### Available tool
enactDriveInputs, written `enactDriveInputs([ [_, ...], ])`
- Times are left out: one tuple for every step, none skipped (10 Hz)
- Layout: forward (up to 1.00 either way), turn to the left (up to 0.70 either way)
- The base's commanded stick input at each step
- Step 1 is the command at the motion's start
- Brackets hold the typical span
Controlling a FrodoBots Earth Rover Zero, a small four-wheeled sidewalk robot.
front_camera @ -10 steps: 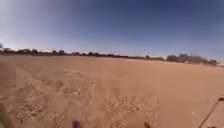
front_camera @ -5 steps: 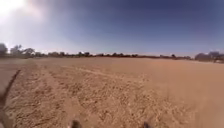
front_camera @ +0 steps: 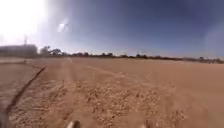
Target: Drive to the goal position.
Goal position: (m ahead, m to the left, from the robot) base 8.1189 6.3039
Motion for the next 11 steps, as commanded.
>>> enactDriveInputs([
  [0.7, 0.27],
  [0.7, 0.27],
  [0.7, 0.27],
  [0.7, 0.06],
  [0.7, 0.0],
  [0.7, 0.21],
  [0.7, 0.27],
  [0.7, 0.27],
  [0.7, 0.27],
  [0.27, 0.38],
  [0.0, 0.45],
])
